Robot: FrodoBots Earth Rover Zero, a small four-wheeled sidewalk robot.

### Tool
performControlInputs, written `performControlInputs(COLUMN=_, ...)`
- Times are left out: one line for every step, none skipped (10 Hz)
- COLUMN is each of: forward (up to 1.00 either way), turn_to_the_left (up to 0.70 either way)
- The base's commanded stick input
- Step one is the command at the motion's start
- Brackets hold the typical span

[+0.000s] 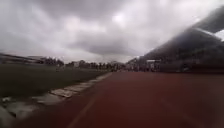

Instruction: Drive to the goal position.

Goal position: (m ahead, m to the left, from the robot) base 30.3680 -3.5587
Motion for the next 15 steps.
performControlInputs(forward=0.50, turn_to_the_left=-0.48)
performControlInputs(forward=0.50, turn_to_the_left=-0.48)
performControlInputs(forward=0.50, turn_to_the_left=-0.48)
performControlInputs(forward=0.50, turn_to_the_left=-0.48)
performControlInputs(forward=0.50, turn_to_the_left=-0.48)
performControlInputs(forward=0.50, turn_to_the_left=0.02)
performControlInputs(forward=0.50, turn_to_the_left=0.02)
performControlInputs(forward=0.50, turn_to_the_left=0.02)
performControlInputs(forward=0.50, turn_to_the_left=0.02)
performControlInputs(forward=0.50, turn_to_the_left=0.02)
performControlInputs(forward=0.50, turn_to_the_left=0.02)
performControlInputs(forward=0.50, turn_to_the_left=0.02)
performControlInputs(forward=0.50, turn_to_the_left=0.02)
performControlInputs(forward=0.50, turn_to_the_left=0.02)
performControlInputs(forward=0.50, turn_to_the_left=0.02)
